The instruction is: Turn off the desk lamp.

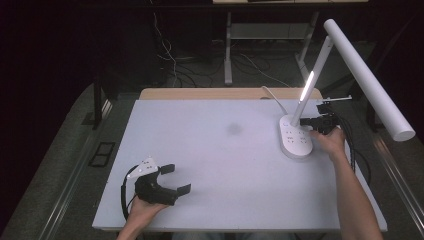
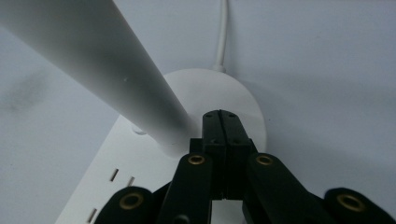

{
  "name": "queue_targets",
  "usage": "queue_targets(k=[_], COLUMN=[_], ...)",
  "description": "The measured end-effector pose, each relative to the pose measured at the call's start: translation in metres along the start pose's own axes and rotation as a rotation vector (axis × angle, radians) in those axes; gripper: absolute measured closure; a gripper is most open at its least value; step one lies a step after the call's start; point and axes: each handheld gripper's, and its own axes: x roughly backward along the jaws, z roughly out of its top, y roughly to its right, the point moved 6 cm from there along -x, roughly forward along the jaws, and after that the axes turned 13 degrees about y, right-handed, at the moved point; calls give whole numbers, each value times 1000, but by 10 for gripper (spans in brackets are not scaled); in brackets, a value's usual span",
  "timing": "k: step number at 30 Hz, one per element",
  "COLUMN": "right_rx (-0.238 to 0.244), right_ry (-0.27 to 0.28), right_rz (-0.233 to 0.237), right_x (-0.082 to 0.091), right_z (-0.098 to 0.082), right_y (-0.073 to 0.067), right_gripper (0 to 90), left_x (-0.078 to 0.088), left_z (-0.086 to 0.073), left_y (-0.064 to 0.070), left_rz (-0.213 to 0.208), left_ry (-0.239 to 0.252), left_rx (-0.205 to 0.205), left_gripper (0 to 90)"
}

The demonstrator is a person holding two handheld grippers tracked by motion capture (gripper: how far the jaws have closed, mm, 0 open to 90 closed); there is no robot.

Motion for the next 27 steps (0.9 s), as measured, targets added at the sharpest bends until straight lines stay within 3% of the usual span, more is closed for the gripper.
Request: queue_targets(k=[8, 27], right_rx=[-18, -6], right_ry=[5, 3], right_rz=[7, -18], right_x=[1, 2], right_z=[1, 0], right_y=[1, 2], right_gripper=[900, 900], left_x=[0, -1], left_z=[0, -1], left_y=[0, 1], left_rz=[3, -3], left_ry=[4, -3], left_rx=[5, 4], left_gripper=[0, 0])
